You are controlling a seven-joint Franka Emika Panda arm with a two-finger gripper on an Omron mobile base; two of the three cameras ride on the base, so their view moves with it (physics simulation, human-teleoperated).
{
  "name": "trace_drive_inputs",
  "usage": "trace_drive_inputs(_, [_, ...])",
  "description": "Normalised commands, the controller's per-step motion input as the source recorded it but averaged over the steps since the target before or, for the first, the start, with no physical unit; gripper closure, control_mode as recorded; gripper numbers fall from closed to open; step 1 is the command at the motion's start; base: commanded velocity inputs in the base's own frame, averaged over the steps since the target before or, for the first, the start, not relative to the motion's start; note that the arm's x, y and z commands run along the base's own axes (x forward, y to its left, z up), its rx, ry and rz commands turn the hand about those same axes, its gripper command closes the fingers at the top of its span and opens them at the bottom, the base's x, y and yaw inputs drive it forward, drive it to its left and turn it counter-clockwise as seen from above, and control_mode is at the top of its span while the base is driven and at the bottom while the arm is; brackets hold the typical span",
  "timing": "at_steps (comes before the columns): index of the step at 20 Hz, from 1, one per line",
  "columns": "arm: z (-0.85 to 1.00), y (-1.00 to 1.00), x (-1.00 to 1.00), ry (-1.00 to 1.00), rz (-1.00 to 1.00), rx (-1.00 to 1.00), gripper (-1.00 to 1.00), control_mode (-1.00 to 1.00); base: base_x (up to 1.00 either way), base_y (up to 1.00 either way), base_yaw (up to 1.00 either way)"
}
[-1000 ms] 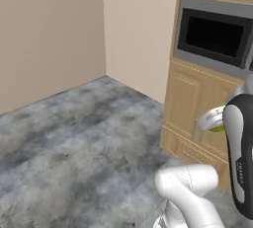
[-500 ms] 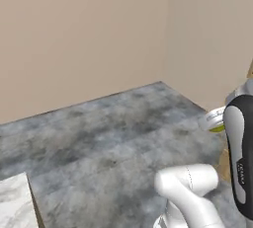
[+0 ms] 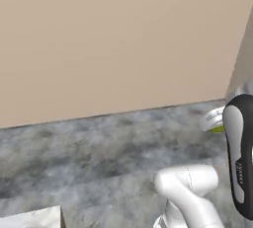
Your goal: Retrieve the kiwi and pear from the fridge and place them into the bowl on the dining table.
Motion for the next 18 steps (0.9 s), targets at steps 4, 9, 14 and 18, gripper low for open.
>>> trace_drive_inputs(4, [0.00,0.00,0.00,0.00,0.00,0.00,1.00,1.00,0.84,0.00,0.73])
trace_drive_inputs(9, [0.00,0.00,0.00,0.00,0.00,0.00,1.00,1.00,0.81,0.00,0.77])
trace_drive_inputs(14, [0.00,0.00,0.00,0.00,0.00,0.00,1.00,1.00,0.81,0.00,0.77])
trace_drive_inputs(18, [0.00,0.00,0.00,0.00,0.00,0.00,1.00,1.00,0.81,0.00,0.76])
